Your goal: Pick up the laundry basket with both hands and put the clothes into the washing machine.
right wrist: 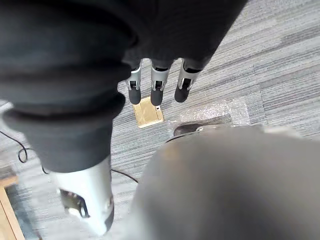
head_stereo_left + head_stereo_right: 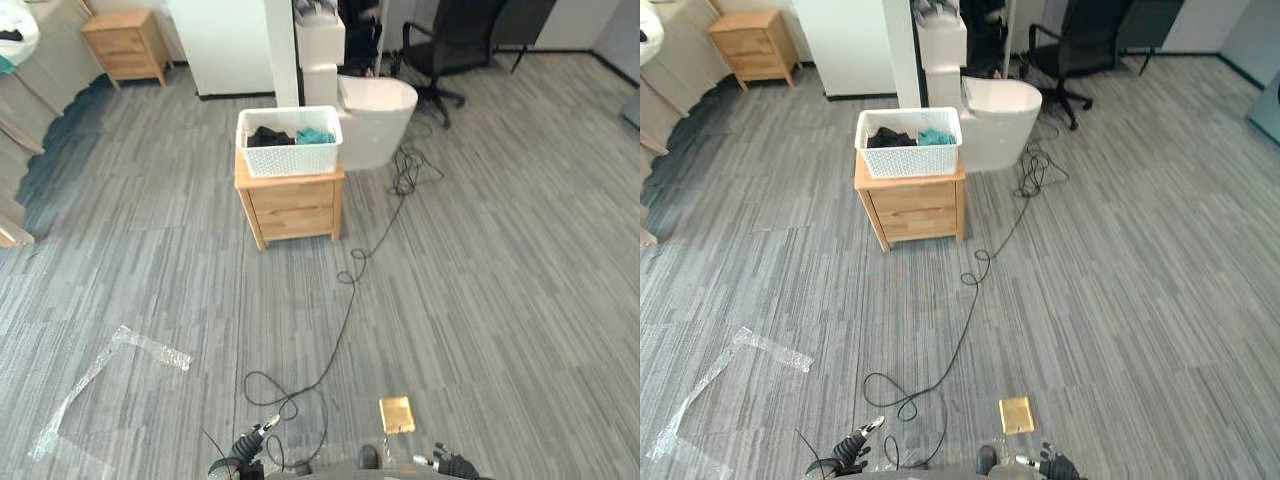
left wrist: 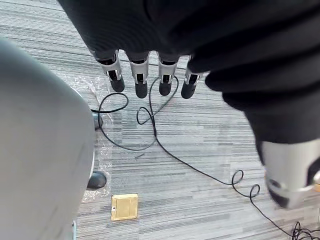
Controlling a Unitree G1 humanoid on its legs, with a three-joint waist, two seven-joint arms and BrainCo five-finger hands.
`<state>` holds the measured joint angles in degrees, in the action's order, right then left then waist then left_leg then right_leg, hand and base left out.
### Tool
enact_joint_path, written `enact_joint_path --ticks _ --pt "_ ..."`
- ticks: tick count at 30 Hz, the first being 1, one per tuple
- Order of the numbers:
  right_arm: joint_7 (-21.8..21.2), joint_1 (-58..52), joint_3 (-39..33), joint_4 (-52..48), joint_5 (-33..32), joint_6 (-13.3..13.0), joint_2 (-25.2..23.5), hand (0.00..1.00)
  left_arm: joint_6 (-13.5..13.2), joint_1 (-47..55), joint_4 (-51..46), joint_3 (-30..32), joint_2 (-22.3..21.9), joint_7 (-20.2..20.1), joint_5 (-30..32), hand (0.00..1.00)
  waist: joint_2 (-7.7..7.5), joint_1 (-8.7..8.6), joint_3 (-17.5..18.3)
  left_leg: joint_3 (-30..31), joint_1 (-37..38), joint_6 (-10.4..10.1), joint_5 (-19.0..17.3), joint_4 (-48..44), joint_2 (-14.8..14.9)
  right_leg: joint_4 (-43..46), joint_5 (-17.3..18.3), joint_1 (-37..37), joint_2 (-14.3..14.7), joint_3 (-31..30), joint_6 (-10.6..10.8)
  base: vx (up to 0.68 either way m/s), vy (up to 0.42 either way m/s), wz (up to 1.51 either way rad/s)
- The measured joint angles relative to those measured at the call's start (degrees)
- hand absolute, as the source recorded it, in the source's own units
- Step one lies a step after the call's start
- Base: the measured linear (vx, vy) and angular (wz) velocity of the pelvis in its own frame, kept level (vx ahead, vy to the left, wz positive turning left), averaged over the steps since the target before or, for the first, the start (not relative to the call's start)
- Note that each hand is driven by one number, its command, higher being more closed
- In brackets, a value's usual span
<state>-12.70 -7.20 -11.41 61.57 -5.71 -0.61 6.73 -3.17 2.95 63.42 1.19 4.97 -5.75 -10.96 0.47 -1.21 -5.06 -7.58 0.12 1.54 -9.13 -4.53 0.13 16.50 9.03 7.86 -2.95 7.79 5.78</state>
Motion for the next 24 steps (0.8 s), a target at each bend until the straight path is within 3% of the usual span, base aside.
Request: enact_joint_path --ticks 1,3,4,5,6,7,9,10,11,12,13,14,15,16,17,18,20,22,23,24 --pt "0.0 -0.4 -1.9 -0.7 -1.8 -0.2 -0.2 0.0 0.0 -0.4 0.1 -1.0 0.1 0.0 -0.2 0.0 -0.14 -0.73 -0.8 2.2 0.8 0.6 -0.9 -0.9 -1.2 13.5 1.6 4.6 -2.7 2.2 -1.3 0.01 0.08 0.76" --pt "0.0 -1.8 -2.7 -2.2 -3.4 -0.6 -1.6 0.0 0.1 -0.3 0.0 -1.8 1.3 0.0 -0.2 0.0 -1.28 -1.55 -2.1 4.8 3.6 2.0 -2.2 -1.7 -2.7 31.1 1.1 11.3 -6.5 2.9 -5.1 0.16 0.055 0.87" --pt "-0.1 -2.1 -3.5 -1.4 -4.0 -0.6 -1.8 0.0 0.1 -0.2 0.0 -1.5 1.8 0.0 -0.2 0.0 -2.38 -1.05 -2.8 5.8 5.8 2.8 -3.2 -2.0 -2.7 36.1 2.9 13.2 -7.2 3.1 -4.2 0.29 0.018 0.62" --pt "-0.1 -1.9 -3.6 -0.9 -4.2 -0.6 -1.9 0.0 0.2 -0.2 0.0 -1.5 2.0 0.0 -0.2 0.0 -2.45 -0.95 -2.7 6.1 6.7 2.7 -3.8 -2.0 -2.4 36.6 3.6 14.1 -7.1 3.4 -4.1 0.33 -0.015 0.35" --pt "-0.2 -1.6 -3.9 0.0 -4.5 -0.8 -2.0 0.0 0.2 -0.4 0.0 -1.4 1.9 0.0 -0.1 0.0 -2.29 -1.19 -2.8 6.7 7.4 2.3 -5.0 -2.1 -1.6 33.8 4.1 16.1 -6.8 4.8 -4.1 0.32 -0.038 0.27" --pt "-0.7 -1.2 -4.7 0.7 -4.9 -0.8 -2.1 0.0 0.2 -1.1 0.0 -1.4 1.6 0.0 0.0 0.0 -1.96 -1.72 -3.0 7.5 7.7 1.8 -6.4 -2.2 -0.2 24.8 3.4 17.6 -5.7 6.7 -3.6 0.46 -0.07 0.32" --pt "-1.1 -0.4 -5.7 2.0 -4.9 -0.7 -2.0 0.0 0.2 -2.6 0.0 -1.4 1.6 -0.1 0.4 0.0 -1.55 -2.45 -3.7 8.6 8.5 1.1 -7.7 -1.8 1.1 11.9 -0.1 18.2 -4.7 8.9 -2.8 0.49 -0.114 0.33" --pt "-1.1 0.3 -6.9 3.8 -4.9 -0.3 -2.3 0.0 0.2 -3.9 0.0 -1.4 1.8 -0.3 0.9 0.0 -2.46 -3.11 -4.1 9.6 9.9 0.0 -8.6 0.6 1.6 -3.3 -6.5 18.0 -4.1 9.8 -1.5 0.58 -0.2 0.4" --pt "-1.0 0.5 -8.0 5.5 -4.8 0.2 -2.4 0.0 0.2 -4.6 0.1 -1.0 1.9 -0.4 1.6 0.0 -2.14 -3.43 -4.7 10.3 12.1 -0.8 -10.3 1.5 2.9 -4.9 -12.6 18.5 -3.1 8.7 -2.5 0.61 -0.227 0.39" --pt "-1.1 0.3 -9.5 5.8 -5.0 0.5 -2.1 0.0 0.2 -4.3 0.2 -0.8 1.2 -0.5 2.1 0.0 -0.74 -3.73 -4.7 10.3 13.2 -2.0 -10.6 0.9 4.8 -3.0 -13.8 18.5 -1.4 7.9 -4.6 0.69 -0.204 0.41" --pt "-1.1 0.2 -11.3 5.9 -5.0 0.9 -2.0 0.0 0.2 -4.3 0.2 -0.2 0.6 -0.6 2.8 0.0 0.13 -4.58 -5.2 10.7 12.9 -3.0 -10.4 -3.3 6.4 1.7 -13.5 18.6 -0.3 7.3 -8.2 0.76 -0.228 0.31" --pt "-1.1 0.0 -14.7 6.4 -5.1 1.2 -2.1 0.0 0.1 -4.2 0.0 2.3 -0.4 -0.8 2.8 0.0 1.02 -4.24 -5.6 10.4 10.6 -5.4 -8.9 -12.6 7.3 5.1 -10.4 17.3 0.6 7.9 -10.6 0.76 -0.235 0.23" --pt "-1.1 -0.1 -15.9 6.3 -5.2 1.2 -2.1 0.0 0.2 -4.0 0.0 4.0 -0.9 -0.9 2.7 0.0 1.46 -4.14 -5.7 10.2 8.5 -6.5 -7.1 -19.1 8.0 5.6 -8.8 15.9 1.2 8.1 -11.1 0.74 -0.301 0.01" --pt "-1.1 0.0 -16.4 5.9 -5.3 1.1 -2.0 0.0 0.2 -3.6 0.0 6.0 -1.4 -0.8 2.7 0.0 2.06 -4.15 -6.0 10.4 4.5 -6.6 -1.7 -30.5 8.6 5.3 -6.4 13.1 2.2 8.4 -11.6 0.76 -0.277 -0.05" --pt "-1.1 0.3 -16.3 4.9 -5.7 1.1 -1.9 0.0 0.2 -3.1 -0.3 6.9 -1.6 -0.7 2.5 0.0 2.78 -3.69 -6.5 10.2 -1.1 -8.5 7.7 -44.7 10.3 3.3 -4.5 8.2 3.9 8.4 -12.5 0.91 -0.282 -0.26" --pt "-0.9 1.3 -15.4 4.9 -6.1 1.1 -1.3 0.0 0.4 -2.9 -1.0 7.2 -1.5 -0.6 1.8 0.0 2.96 -2.12 -7.1 8.5 -6.0 -7.6 6.9 -57.8 12.0 0.0 -4.1 2.1 6.1 6.9 -13.1 0.75 -0.186 -0.36" --pt "-0.5 2.9 -13.6 4.5 -6.1 1.0 -0.8 0.0 0.1 -3.1 -2.9 7.2 -1.1 -0.5 1.4 0.0 1.83 -0.54 -7.8 6.2 -11.2 -4.2 4.5 -66.0 11.9 -4.1 -4.0 -5.2 6.4 5.3 -13.2 0.62 -0.114 -0.33" --pt "0.5 5.6 -11.3 3.0 -6.1 0.5 0.2 0.0 -0.6 -2.9 -5.8 5.7 -0.4 -0.5 -0.6 0.0 0.73 1.16 -8.3 1.6 -17.6 -3.8 1.4 -62.6 10.8 -8.2 -3.6 -12.7 4.9 2.9 -13.4 0.59 -0.047 -0.29" --pt "0.9 6.8 -10.0 1.4 -6.1 0.3 0.9 0.0 -1.2 -2.8 -7.2 5.3 -0.3 -0.4 -1.5 0.0 0.12 1.86 -8.6 -0.1 -20.7 -3.8 0.3 -58.1 10.4 -9.2 -2.4 -14.8 3.9 2.0 -12.6 0.67 0.022 -0.45" --pt "1.7 8.1 -9.7 -0.7 -6.1 -0.4 1.2 0.0 -1.8 -2.8 -8.1 5.2 -0.3 -0.3 -2.7 0.0 0.25 2.34 -8.7 -2.0 -23.2 -3.9 -0.4 -48.6 9.9 -10.1 -0.4 -17.5 2.5 0.9 -10.1 0.66 0.07 -0.53"
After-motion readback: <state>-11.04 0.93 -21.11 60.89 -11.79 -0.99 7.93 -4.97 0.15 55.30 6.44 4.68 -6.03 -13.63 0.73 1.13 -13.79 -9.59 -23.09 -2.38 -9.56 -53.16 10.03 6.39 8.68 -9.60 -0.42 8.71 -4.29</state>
